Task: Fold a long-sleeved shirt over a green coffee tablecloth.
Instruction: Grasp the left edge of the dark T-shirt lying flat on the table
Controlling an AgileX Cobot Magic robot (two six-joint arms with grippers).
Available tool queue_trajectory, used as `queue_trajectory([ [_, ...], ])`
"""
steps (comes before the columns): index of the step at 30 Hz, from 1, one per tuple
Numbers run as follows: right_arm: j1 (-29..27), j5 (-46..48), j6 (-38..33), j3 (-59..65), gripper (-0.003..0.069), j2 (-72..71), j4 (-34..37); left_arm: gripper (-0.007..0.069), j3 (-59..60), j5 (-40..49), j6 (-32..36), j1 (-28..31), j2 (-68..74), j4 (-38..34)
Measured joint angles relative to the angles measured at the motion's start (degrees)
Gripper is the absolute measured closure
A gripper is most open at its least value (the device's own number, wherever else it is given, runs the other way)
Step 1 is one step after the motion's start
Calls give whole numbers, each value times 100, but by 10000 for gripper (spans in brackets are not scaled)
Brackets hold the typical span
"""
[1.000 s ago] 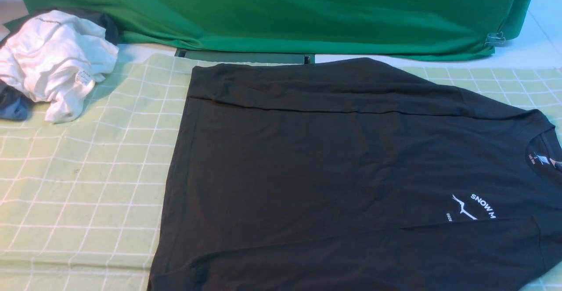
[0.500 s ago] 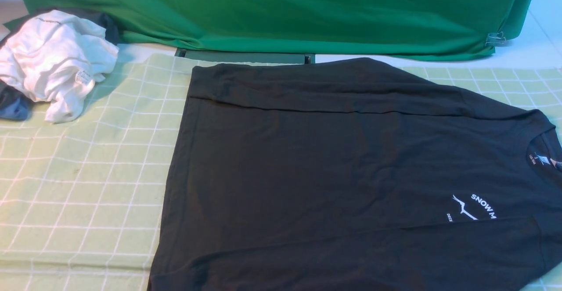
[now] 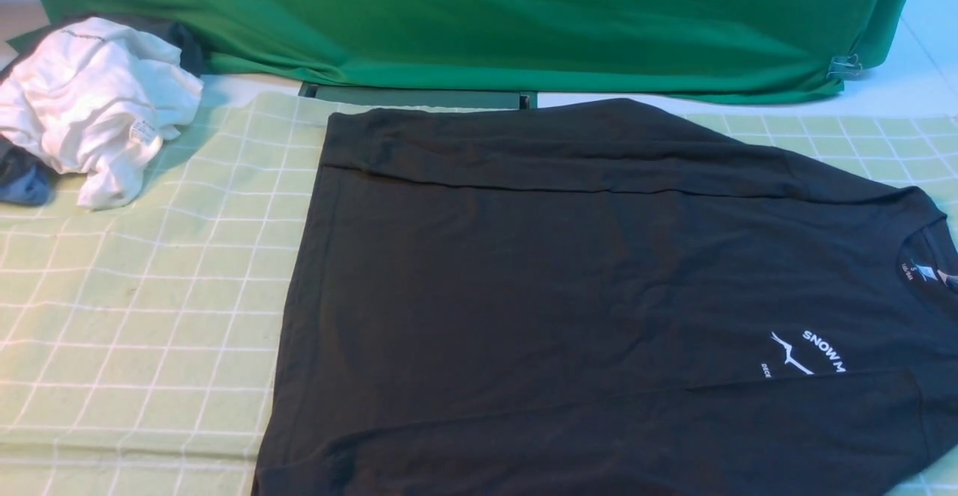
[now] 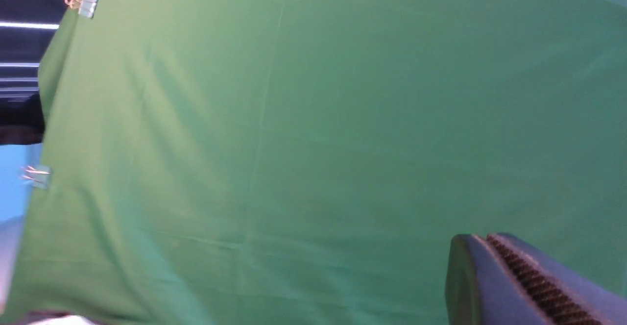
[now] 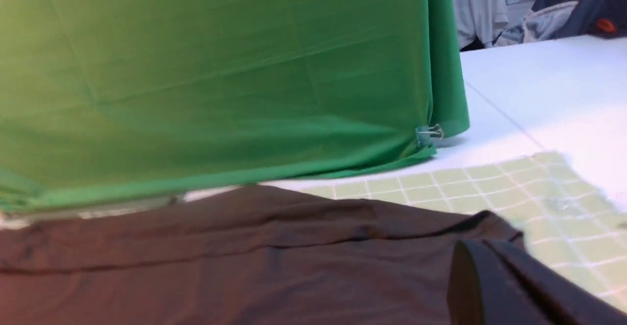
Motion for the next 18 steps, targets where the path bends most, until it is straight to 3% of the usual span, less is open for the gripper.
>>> queue_trajectory([
  [5, 0, 1321, -933, -1116, 638, 1489, 0, 652, -1122, 1100, 49, -59, 1435, 168],
  [6, 0, 1711, -1186, -1429, 638, 1913, 0, 652, -1485, 1674, 230, -172, 1819, 107],
  [10, 0, 2196, -1588, -2059, 638, 3102, 83, 652, -2443, 3645, 2152, -886, 3027, -955],
  [14, 0, 2298, -2033, -2325, 638, 3676, 630, 652, -2963, 4835, 3536, -1363, 4006, -2211],
  [18, 65, 2440, -2851, -2355, 638, 3928, 1397, 652, -3168, 5474, 4048, -1830, 4752, -2622],
])
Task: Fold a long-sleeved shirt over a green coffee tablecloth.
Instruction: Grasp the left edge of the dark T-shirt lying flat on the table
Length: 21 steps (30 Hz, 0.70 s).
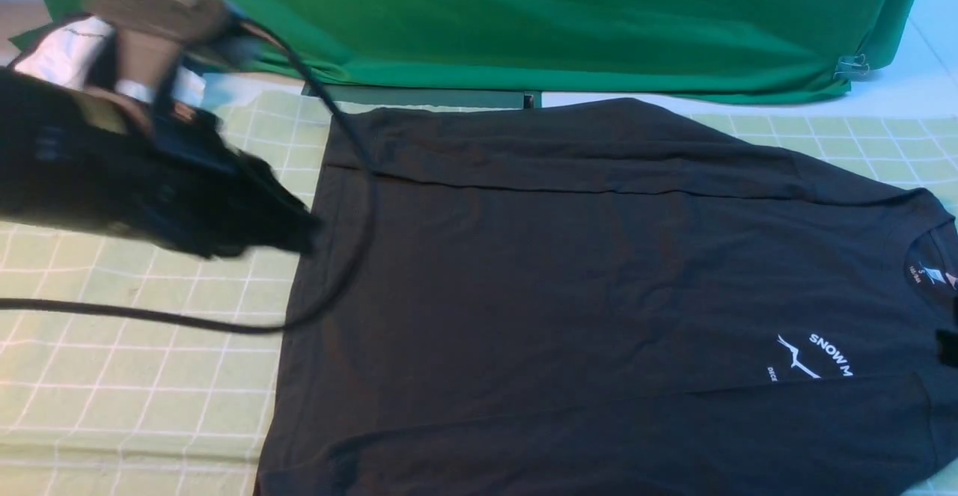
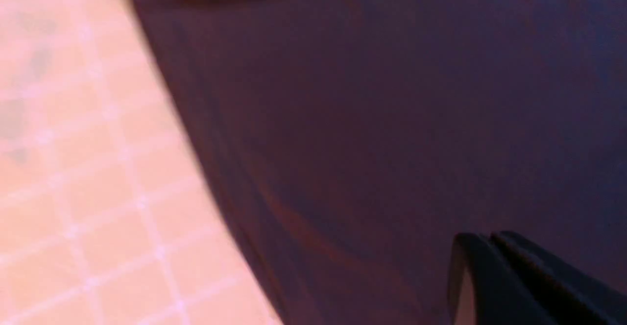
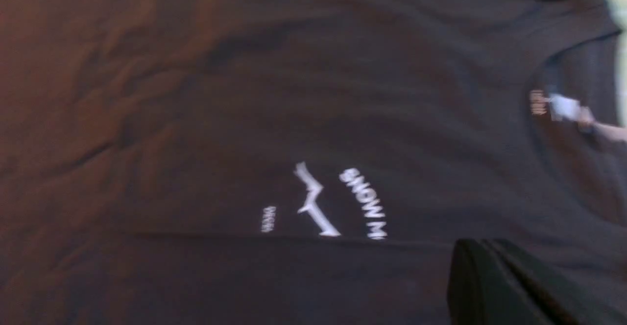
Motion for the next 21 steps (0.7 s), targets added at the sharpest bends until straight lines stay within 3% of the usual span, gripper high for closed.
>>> queue_trajectory([
  [4, 234, 8, -297, -26, 638, 46, 215, 643, -28, 428, 55, -331, 437, 42],
  [7, 457, 2, -427, -26, 638, 94, 263, 589, -33, 818, 72, -634, 785, 249],
  [15, 740, -22, -512, -26, 638, 280, 335, 253, -37, 817, 461, -784, 1477, 401],
  [18, 776, -23, -512, -26, 638, 341, 380, 174, -37, 895, 632, -784, 1766, 401],
  [21, 783, -17, -512, -26, 638, 384, 391, 160, -37, 883, 738, -784, 2028, 417],
])
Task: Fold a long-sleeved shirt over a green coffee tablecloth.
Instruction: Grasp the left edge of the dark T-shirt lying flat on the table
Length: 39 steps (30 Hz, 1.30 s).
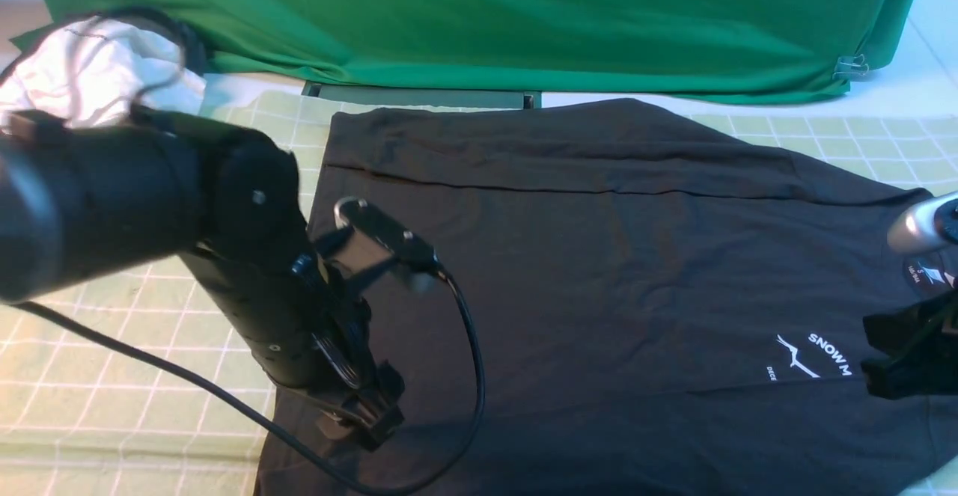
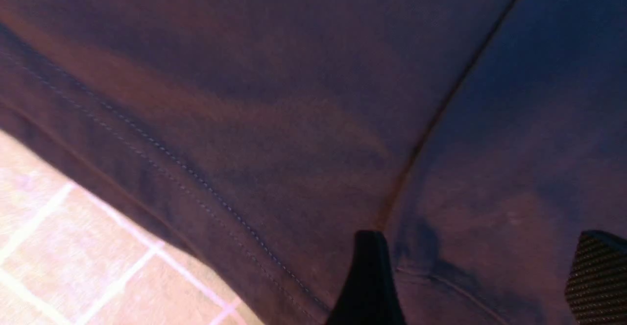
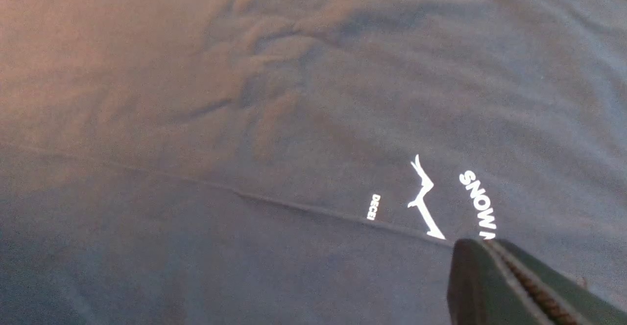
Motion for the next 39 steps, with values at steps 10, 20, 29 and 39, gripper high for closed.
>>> queue_trajectory([
  [10, 11, 0, 0, 0, 636, 10, 5, 253, 0, -58, 40, 0, 616, 68],
  [20, 11, 0, 0, 0, 631, 10, 5, 409, -7, -102, -38, 0, 720, 70],
  [29, 11, -15, 0, 0, 626, 10, 5, 361, -7, -104, -300, 0, 794, 70],
  [39, 11, -20, 0, 0, 617, 10, 9, 655, -133, 140, -291, 0, 781, -24],
])
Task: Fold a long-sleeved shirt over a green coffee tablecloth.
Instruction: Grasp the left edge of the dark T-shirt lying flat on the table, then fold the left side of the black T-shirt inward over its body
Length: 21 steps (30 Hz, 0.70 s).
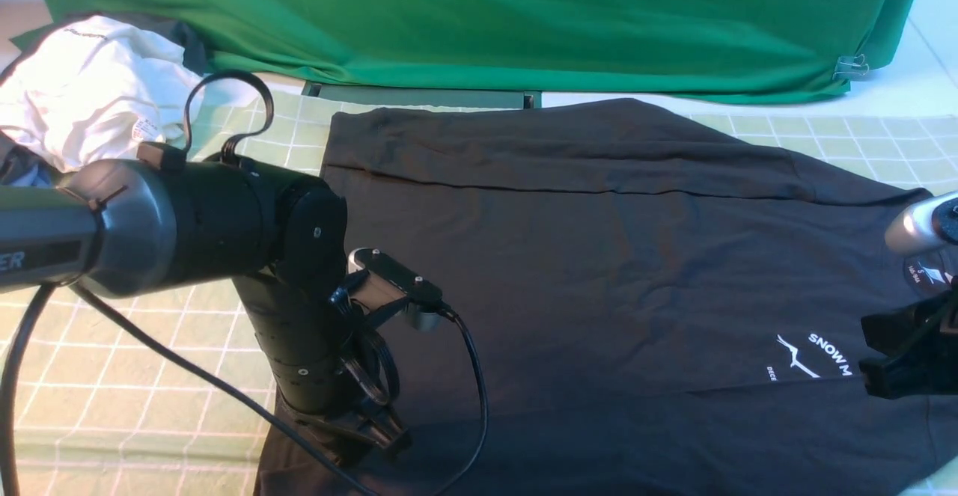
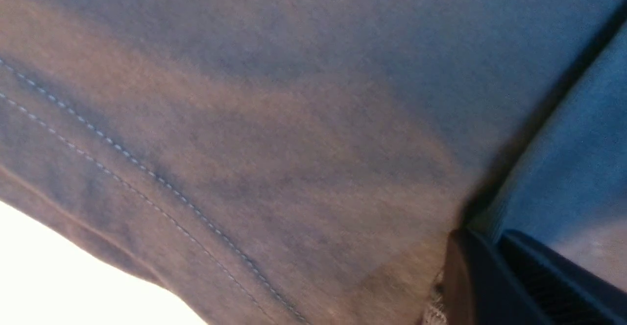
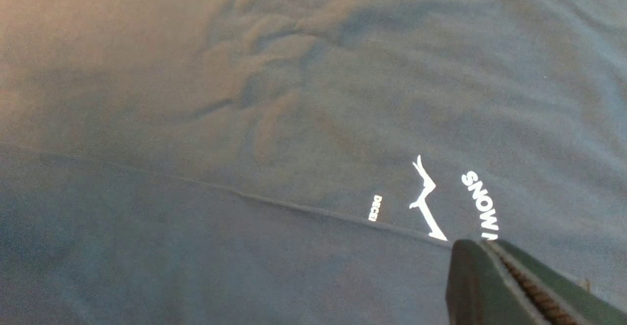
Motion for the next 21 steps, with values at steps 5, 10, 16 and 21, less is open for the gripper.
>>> queue_trajectory([
  [5, 0, -89, 0, 0, 611, 0, 0, 665, -344, 336, -5, 0, -282, -116],
  [10, 0, -104, 0, 0, 603, 0, 0, 665, -852, 501, -11, 0, -611, 72],
  [16, 0, -104, 0, 0, 593, 0, 0, 662, -1606, 528, -11, 0, -691, 732],
  [21, 0, -104, 0, 0, 588, 0, 7, 662, -2120, 551, -11, 0, -617, 1307],
])
